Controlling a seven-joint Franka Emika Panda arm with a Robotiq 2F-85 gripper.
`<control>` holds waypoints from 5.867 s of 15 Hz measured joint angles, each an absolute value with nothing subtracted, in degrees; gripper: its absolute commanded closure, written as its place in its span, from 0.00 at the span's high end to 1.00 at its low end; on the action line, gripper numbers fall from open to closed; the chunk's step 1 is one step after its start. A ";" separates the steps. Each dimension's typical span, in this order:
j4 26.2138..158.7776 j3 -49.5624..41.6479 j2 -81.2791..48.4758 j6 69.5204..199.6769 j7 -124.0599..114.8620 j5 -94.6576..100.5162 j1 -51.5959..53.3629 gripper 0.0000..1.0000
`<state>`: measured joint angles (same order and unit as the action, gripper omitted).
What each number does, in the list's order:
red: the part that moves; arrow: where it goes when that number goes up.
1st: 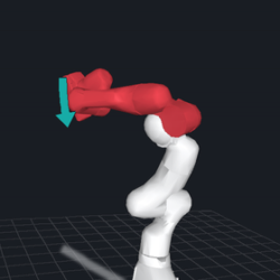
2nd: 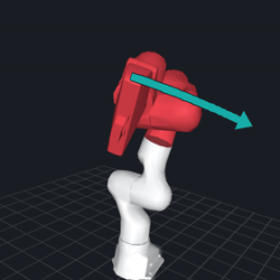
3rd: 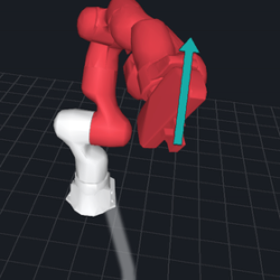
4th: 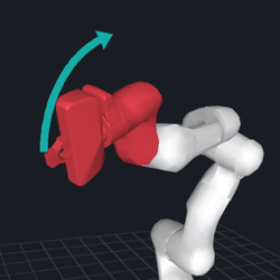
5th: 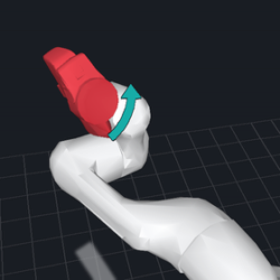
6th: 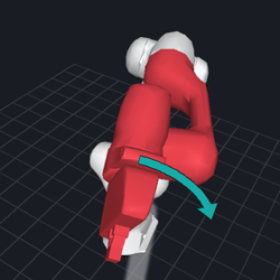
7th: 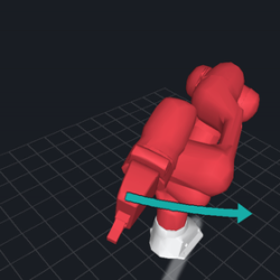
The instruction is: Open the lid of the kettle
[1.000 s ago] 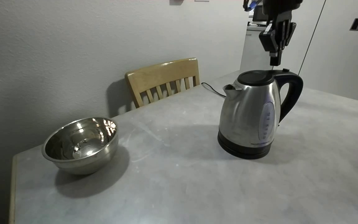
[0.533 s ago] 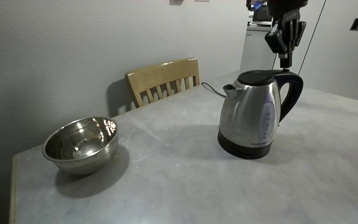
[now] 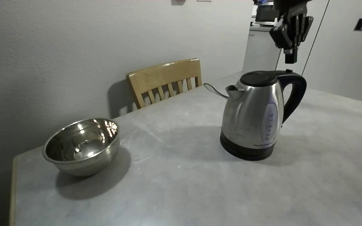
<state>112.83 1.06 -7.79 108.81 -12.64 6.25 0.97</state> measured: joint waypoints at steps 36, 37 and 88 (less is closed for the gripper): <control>110.81 0.05 -2.49 105.65 -15.39 6.99 0.96 0.00; 111.49 -0.12 -2.37 106.68 -14.75 6.37 0.83 0.00; 114.45 -2.32 1.81 104.01 4.24 4.13 -1.69 0.29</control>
